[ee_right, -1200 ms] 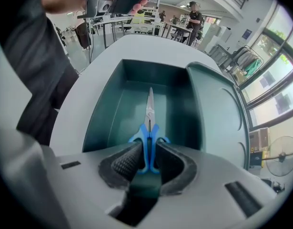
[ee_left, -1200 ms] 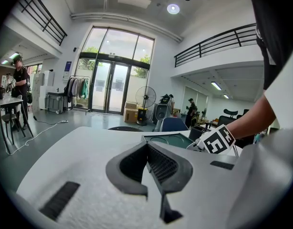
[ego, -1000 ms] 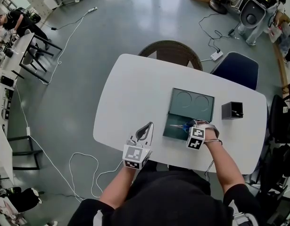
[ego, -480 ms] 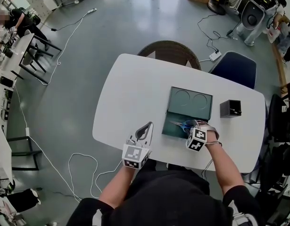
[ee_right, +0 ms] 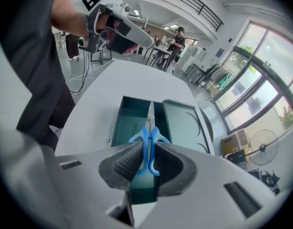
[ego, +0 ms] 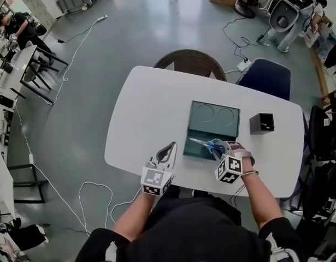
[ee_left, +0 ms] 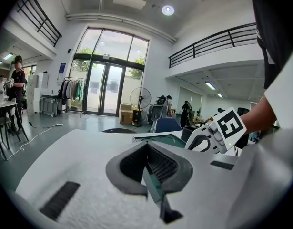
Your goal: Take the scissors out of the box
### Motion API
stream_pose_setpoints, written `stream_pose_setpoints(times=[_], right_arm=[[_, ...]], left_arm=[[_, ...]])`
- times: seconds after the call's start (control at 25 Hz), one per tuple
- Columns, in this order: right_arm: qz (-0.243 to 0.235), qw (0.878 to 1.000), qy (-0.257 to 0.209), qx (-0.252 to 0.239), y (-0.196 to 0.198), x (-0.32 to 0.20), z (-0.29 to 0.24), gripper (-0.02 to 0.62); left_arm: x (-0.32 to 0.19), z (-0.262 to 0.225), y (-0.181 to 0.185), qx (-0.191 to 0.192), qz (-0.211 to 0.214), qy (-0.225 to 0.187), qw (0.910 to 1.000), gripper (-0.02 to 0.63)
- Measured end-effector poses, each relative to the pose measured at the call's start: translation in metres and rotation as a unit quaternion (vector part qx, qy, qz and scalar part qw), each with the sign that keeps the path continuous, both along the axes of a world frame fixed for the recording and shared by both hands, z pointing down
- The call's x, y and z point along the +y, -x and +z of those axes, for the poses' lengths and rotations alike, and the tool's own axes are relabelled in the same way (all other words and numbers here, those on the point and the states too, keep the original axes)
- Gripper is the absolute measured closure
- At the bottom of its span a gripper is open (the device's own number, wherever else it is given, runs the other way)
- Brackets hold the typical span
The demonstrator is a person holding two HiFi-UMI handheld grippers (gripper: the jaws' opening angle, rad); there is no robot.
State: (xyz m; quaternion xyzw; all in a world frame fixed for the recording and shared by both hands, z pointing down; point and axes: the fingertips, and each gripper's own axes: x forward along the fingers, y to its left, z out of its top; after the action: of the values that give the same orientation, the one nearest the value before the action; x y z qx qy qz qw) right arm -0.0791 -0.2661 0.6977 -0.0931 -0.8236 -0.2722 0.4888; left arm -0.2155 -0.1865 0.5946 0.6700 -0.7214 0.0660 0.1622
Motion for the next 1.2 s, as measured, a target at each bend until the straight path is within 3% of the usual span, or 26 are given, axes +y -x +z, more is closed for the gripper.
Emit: stream_pose_setpoints(times=[0.24, 0.52, 0.72, 0.92, 1.2], right_arm=[[0.027, 0.994, -0.037, -0.1, 0.006, -0.008, -0.052, 0.508], [0.098, 0.965, -0.04, -0.239, 0.011, -0.021, -0.116, 0.508], [0.146, 0.936, -0.009, -0.32, 0.009, -0.026, -0.15, 0.508], [0.197, 0.897, 0.037, -0.394, 0.004, -0.026, -0.183, 0.508], [0.258, 0.849, 0.11, -0.449, -0.007, -0.031, -0.203, 0.508]], left_arm=[[-0.002, 0.001, 0.001, -0.005, -0.001, -0.004, 1.0, 0.598], [-0.01, -0.014, 0.019, -0.021, -0.016, -0.013, 0.9996, 0.598], [-0.019, -0.031, 0.022, -0.033, -0.016, -0.027, 0.999, 0.598], [-0.031, -0.045, 0.012, -0.039, -0.005, -0.04, 0.9984, 0.598], [-0.043, -0.058, -0.006, -0.042, 0.014, -0.055, 0.9975, 0.598]])
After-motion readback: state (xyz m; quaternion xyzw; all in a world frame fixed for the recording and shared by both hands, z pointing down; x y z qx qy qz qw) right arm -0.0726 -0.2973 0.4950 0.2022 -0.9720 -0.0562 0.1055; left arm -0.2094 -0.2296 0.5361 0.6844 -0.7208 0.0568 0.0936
